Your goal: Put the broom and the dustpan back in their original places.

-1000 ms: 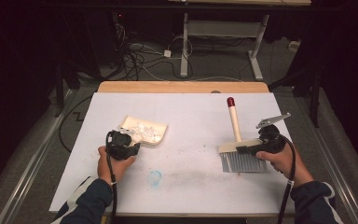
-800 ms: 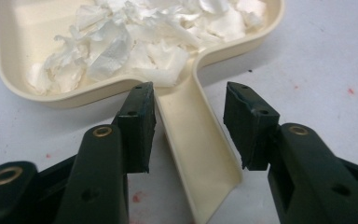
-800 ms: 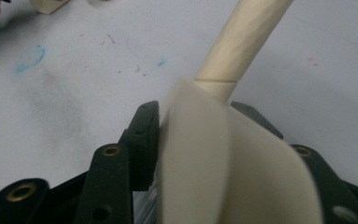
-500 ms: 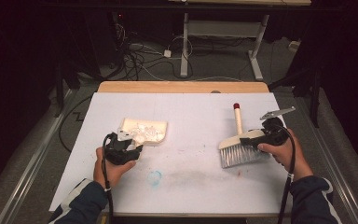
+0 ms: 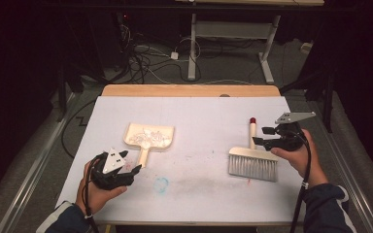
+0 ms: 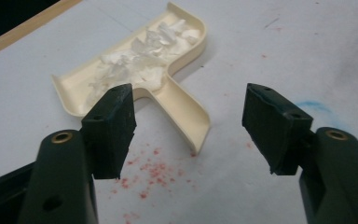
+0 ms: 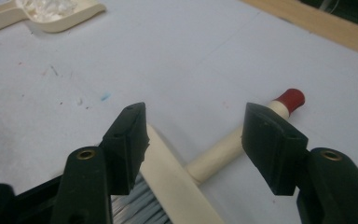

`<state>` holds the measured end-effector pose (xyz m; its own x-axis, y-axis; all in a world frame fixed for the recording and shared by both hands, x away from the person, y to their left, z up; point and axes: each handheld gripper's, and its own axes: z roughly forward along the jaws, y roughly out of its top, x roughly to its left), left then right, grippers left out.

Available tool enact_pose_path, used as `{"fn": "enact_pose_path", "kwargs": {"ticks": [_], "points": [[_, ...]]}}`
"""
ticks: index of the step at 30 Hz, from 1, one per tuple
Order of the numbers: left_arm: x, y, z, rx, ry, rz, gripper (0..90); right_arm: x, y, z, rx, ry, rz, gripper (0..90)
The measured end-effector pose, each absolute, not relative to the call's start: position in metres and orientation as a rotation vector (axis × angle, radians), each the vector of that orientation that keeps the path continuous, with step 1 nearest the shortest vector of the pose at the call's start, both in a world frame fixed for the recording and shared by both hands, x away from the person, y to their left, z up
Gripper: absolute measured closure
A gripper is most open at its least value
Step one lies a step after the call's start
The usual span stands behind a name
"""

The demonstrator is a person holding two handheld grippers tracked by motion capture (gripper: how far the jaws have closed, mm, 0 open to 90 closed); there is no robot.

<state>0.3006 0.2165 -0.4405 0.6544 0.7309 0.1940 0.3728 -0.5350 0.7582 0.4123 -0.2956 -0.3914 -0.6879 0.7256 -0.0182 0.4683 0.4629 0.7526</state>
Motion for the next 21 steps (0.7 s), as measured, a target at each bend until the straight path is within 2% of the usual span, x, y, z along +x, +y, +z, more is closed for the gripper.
{"fn": "enact_pose_path", "kwargs": {"ticks": [2,6,9,12,21], "points": [[0.296,0.217,-0.443,2.183,0.841,0.672,32.8,0.413,-0.294,-0.394,1.068,2.336,1.04,48.9],[0.292,0.221,-0.45,2.217,0.848,0.682,32.6,0.424,-0.289,-0.413,1.214,2.251,0.861,65.9],[0.29,0.226,-0.454,2.22,0.876,0.676,32.7,0.434,-0.286,-0.431,1.261,2.25,0.74,71.7],[0.288,0.23,-0.457,2.216,0.906,0.659,32.7,0.444,-0.283,-0.446,1.295,2.26,0.668,74.5],[0.288,0.23,-0.462,2.222,0.915,0.644,32.8,0.454,-0.277,-0.454,1.289,2.235,0.651,69.9]]}}
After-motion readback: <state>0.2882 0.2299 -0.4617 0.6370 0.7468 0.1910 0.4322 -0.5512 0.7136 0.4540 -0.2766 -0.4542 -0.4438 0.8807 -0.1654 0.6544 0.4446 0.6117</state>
